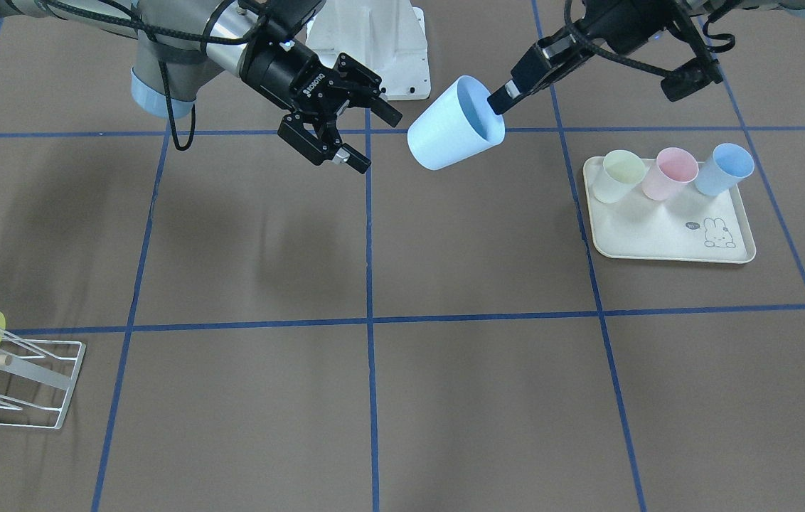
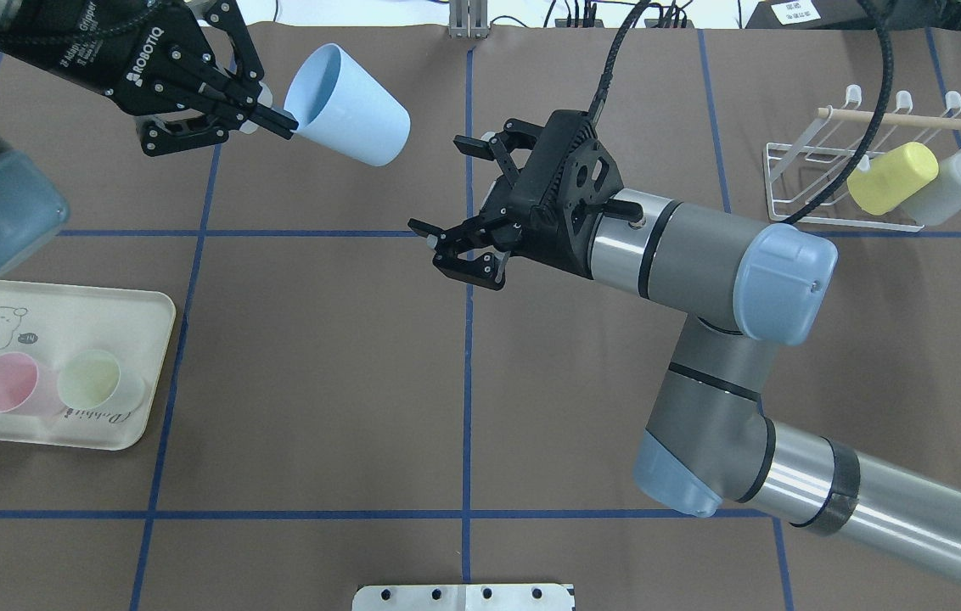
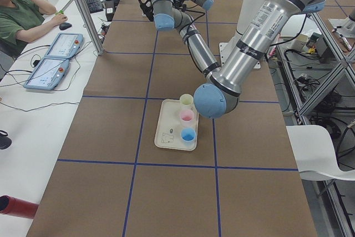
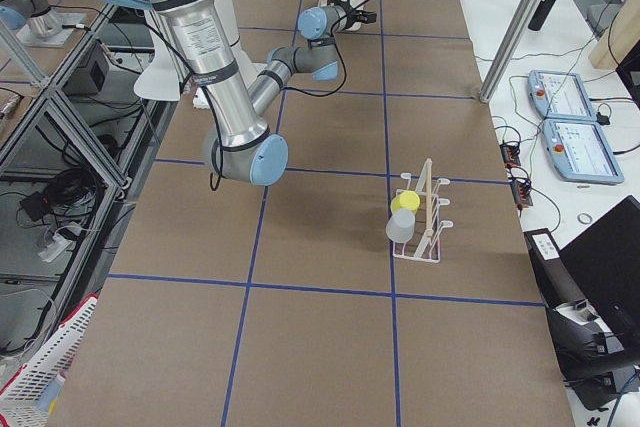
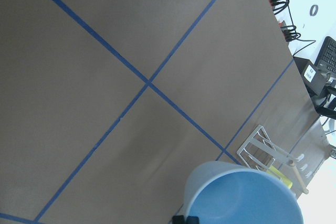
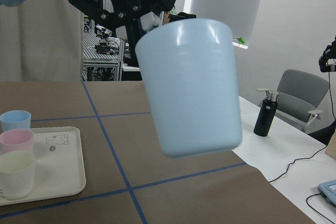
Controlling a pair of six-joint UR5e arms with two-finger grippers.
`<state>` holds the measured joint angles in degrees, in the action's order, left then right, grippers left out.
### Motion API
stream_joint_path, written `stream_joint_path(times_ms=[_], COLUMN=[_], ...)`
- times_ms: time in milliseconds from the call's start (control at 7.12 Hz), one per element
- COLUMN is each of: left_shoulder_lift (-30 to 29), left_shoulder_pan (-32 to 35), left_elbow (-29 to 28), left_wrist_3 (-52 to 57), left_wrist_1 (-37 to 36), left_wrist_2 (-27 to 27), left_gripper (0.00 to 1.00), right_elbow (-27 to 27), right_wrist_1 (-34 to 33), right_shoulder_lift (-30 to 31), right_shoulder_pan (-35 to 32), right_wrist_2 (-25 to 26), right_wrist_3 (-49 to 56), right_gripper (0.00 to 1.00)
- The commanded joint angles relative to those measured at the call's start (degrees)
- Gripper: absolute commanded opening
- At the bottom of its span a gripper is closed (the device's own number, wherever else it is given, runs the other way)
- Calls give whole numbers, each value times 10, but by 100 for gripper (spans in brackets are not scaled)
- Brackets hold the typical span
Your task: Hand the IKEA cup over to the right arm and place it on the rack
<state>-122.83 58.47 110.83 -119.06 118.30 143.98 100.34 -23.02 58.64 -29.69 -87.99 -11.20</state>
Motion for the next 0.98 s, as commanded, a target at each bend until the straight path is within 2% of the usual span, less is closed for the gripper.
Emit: stream_joint_path(times_ms=[0,842], left_shoulder_lift=[-6,-14], left_shoulder_pan=[-20,-40], left_elbow=[1,2], left_wrist_3=[1,1], left_wrist_1=[4,6], left_wrist_2=[2,2], left_gripper=[0,0], right_elbow=[1,3], right_wrist_1=[4,16], right_shoulder_lift=[-4,-3], right_shoulder_pan=[9,9], right_wrist_2=[18,18], right_wrist_3=[18,45], right_gripper=[95,97])
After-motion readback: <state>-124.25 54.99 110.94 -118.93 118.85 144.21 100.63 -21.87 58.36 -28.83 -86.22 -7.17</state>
